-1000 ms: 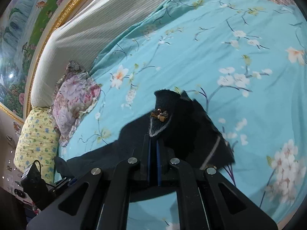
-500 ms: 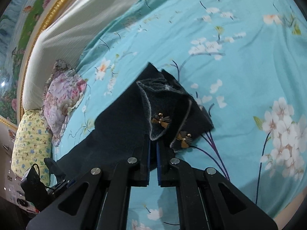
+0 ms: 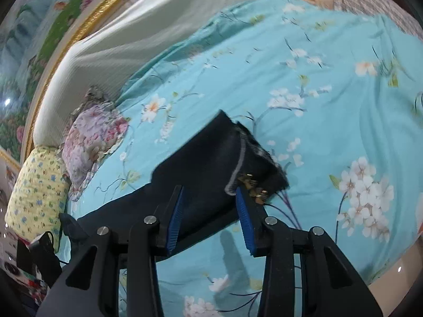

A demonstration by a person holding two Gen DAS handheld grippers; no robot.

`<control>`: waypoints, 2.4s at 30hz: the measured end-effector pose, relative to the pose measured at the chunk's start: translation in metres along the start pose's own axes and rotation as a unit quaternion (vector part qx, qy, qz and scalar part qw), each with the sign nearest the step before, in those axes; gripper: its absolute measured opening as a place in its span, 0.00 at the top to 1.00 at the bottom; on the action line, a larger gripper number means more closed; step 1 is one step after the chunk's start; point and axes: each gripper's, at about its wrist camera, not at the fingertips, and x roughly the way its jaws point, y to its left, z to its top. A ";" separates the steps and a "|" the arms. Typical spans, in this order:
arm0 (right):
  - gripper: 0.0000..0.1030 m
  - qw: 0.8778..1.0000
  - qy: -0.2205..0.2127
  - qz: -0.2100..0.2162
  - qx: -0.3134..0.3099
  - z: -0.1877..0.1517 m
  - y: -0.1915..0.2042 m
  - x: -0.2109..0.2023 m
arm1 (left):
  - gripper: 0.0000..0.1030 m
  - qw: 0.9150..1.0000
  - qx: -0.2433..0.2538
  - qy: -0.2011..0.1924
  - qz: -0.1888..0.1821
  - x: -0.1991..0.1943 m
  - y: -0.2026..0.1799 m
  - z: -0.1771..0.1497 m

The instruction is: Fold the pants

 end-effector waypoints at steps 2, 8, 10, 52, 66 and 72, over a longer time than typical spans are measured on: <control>0.60 1.000 -0.003 0.007 -0.020 -0.002 0.012 -0.002 | 0.42 1.000 -0.027 -0.007 0.012 -0.010 0.015 -0.003; 0.60 0.996 0.012 0.044 -0.078 -0.013 0.056 0.008 | 0.40 0.992 -0.110 -0.027 0.051 -0.035 0.070 -0.009; 0.60 0.994 0.021 0.054 -0.094 -0.019 0.069 0.014 | 0.39 0.988 -0.133 -0.032 0.066 -0.041 0.085 -0.010; 0.60 0.829 0.175 0.203 -0.490 -0.150 0.331 0.174 | 0.32 0.920 -0.348 0.015 0.180 -0.034 0.240 0.061; 0.94 0.829 0.183 0.197 -0.491 -0.143 0.331 0.196 | 0.84 0.922 -0.332 0.017 0.197 -0.021 0.248 0.061; 0.95 0.833 0.182 0.217 -0.476 -0.142 0.334 0.176 | 0.95 0.928 -0.337 -0.019 0.158 -0.048 0.241 0.046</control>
